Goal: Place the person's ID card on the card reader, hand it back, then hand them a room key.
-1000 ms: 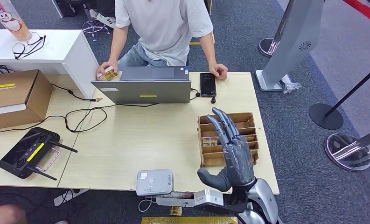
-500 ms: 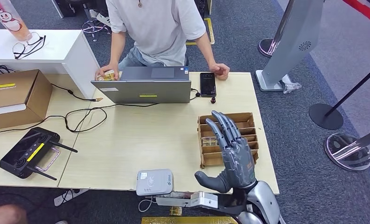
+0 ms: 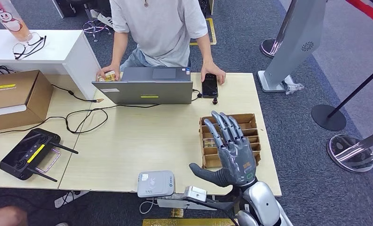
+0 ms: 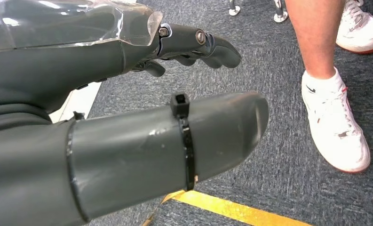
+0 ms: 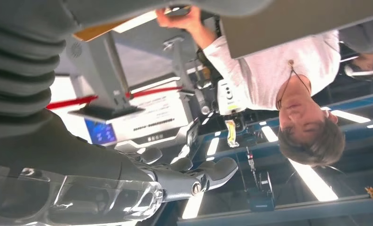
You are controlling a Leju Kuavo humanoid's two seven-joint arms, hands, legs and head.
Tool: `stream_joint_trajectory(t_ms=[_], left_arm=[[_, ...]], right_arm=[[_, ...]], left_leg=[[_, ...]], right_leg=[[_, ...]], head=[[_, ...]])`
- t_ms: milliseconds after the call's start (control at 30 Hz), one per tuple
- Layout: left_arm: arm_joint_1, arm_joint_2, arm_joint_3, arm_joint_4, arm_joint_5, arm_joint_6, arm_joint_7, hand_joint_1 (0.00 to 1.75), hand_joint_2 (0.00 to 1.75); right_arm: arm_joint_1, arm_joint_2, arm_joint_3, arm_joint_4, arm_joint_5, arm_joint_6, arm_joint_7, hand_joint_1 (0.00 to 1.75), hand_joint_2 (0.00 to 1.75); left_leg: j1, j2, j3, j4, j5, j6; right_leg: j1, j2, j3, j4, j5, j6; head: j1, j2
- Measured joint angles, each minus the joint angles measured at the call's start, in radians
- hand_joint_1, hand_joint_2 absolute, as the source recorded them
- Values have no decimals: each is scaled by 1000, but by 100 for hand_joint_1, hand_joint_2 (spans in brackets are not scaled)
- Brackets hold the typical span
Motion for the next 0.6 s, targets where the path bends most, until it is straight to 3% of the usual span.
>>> stream_joint_trajectory(t_ms=[100, 300, 600], left_arm=[[0, 0, 0, 0, 0, 0, 0, 0, 0], [1, 0, 0, 0, -1, 2, 3, 0, 0], [1, -1, 0, 0, -1, 1, -10, 0, 0]], right_arm=[[0, 0, -1, 3, 21, 0, 10, 0, 175], [26, -10, -51, 30, 188, 28, 95, 0, 175], [109, -55, -106, 14, 209, 62, 122, 0, 175]], left_leg=[[0, 0, 0, 0, 0, 0], [0, 0, 0, 0, 0, 0], [0, 0, 0, 0, -1, 1]], right_leg=[[0, 0, 0, 0, 0, 0], [0, 0, 0, 0, 0, 0], [0, 0, 0, 0, 0, 0]], head=[[0, 0], [0, 0], [0, 0]])
